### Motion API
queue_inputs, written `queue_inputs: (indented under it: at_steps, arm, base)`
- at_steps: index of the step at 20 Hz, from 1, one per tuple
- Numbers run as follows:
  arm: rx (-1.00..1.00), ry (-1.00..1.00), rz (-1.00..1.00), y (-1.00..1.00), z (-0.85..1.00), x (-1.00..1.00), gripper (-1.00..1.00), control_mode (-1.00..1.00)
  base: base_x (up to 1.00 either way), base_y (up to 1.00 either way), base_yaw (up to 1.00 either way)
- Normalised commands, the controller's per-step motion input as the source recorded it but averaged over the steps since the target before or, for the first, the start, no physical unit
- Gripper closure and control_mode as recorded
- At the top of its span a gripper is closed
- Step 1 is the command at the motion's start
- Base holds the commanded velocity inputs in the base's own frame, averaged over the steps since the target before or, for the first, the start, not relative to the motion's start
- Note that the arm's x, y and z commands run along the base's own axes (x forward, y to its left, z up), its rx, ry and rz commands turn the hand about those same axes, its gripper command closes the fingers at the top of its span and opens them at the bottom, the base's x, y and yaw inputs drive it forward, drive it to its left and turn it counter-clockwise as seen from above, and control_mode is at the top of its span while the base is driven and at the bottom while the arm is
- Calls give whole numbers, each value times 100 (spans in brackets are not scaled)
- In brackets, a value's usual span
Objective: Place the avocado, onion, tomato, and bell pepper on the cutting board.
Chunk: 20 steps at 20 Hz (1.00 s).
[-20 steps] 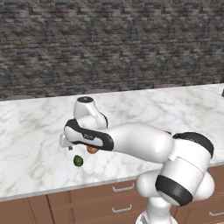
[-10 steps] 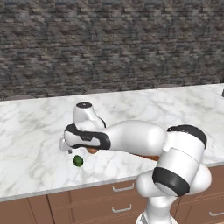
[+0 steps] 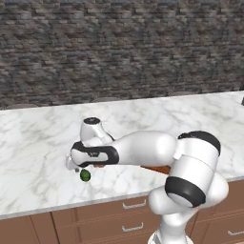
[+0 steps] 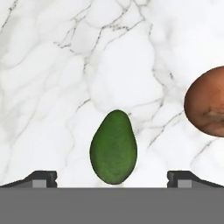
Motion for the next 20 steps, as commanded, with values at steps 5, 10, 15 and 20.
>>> queue_inputs:
  at_steps: [5, 10, 15, 20]
  arm:
    - [0, 2, 0, 0, -26, 3, -100, -100]
    - [0, 3, 0, 1, -24, 8, -100, -100]
    - [0, 4, 0, 7, -25, 11, -100, -100]
    - [0, 4, 0, 8, -24, 11, -100, -100]
  base:
    - [0, 0, 0]
    - [0, 0, 0]
    - [0, 0, 0]
    - [0, 0, 0]
